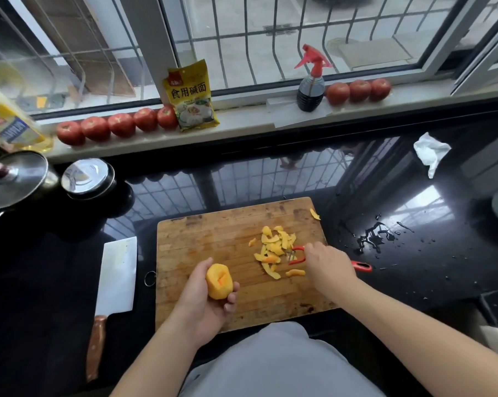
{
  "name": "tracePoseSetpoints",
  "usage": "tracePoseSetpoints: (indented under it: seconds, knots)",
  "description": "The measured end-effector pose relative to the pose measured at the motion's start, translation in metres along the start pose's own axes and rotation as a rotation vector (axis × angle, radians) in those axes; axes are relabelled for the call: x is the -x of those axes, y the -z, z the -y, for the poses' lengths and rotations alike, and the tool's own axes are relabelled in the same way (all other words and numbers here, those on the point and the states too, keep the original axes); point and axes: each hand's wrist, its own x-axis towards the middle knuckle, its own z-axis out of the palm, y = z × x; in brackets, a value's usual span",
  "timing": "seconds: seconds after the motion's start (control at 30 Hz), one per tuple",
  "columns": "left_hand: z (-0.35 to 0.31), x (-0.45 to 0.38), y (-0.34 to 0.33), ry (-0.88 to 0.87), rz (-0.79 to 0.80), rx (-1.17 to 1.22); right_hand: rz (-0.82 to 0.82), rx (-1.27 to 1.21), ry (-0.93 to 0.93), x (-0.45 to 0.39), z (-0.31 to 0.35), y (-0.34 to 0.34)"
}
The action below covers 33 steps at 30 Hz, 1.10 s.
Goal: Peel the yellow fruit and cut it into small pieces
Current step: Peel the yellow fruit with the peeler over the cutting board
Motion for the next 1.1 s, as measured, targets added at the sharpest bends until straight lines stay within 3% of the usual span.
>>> tracePoseSetpoints:
  seconds: [0.1,0.2,0.33,0.5,0.63,0.8,0.87,0.97,1.1]
  knots:
    - [0.001,-0.002,0.001,0.013,-0.023,0.029,-0.112,-0.266,-0.123,-0.015,-0.018,-0.003]
    - [0.001,-0.002,0.002,0.021,-0.029,0.041,-0.213,-0.335,-0.091,-0.048,-0.032,-0.001]
    - [-0.004,-0.002,0.002,0.012,-0.018,0.064,-0.087,-0.301,-0.106,-0.093,-0.028,0.002]
    - [-0.008,0.006,0.005,-0.009,0.066,0.148,-0.119,-0.252,-0.127,-0.075,0.005,-0.016]
    - [-0.011,0.010,0.006,-0.045,0.161,0.136,-0.101,-0.401,0.002,-0.044,0.023,-0.007]
    - [-0.015,0.006,0.000,-0.116,0.205,-0.050,-0.484,-0.179,0.532,-0.008,0.034,0.037]
    - [-0.015,0.004,-0.007,-0.143,0.213,-0.117,-0.580,-0.100,0.648,0.004,0.050,0.058]
    - [-0.011,0.003,-0.021,-0.184,0.218,-0.202,-0.635,-0.004,0.618,0.014,0.070,0.072]
    - [-0.007,0.001,-0.033,-0.278,0.155,-0.182,-0.566,0.034,0.538,0.022,0.078,0.072]
